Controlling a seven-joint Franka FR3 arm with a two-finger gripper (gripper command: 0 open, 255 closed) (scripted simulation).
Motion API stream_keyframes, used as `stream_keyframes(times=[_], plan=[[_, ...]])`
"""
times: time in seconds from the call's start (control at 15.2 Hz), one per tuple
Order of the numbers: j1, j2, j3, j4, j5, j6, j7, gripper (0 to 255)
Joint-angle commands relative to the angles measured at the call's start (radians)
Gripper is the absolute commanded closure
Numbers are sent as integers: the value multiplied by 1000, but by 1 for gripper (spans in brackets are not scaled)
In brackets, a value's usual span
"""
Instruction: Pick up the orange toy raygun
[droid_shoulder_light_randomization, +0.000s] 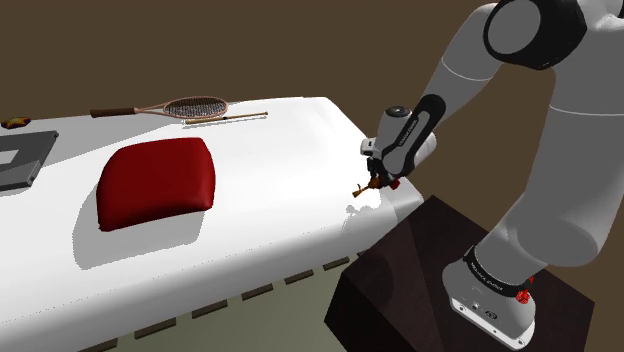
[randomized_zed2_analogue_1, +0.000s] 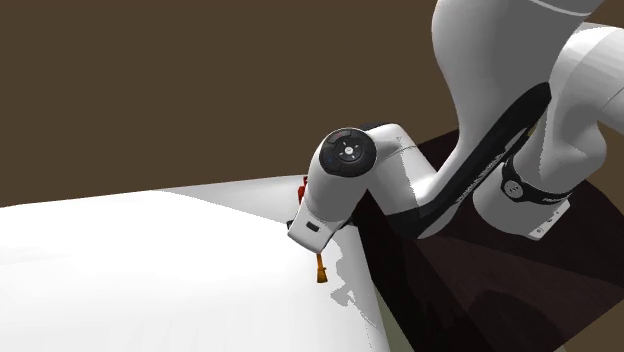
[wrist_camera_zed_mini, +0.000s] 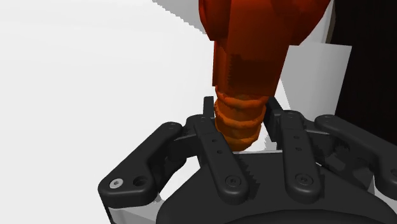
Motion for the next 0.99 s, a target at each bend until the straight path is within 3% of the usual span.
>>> stream_keyframes(times=[0.0, 0.92], plan=[[7, -30, -7, -7, -5, -23, -1, 255], [39, -242, -49, -36, -50, -203, 0, 255]])
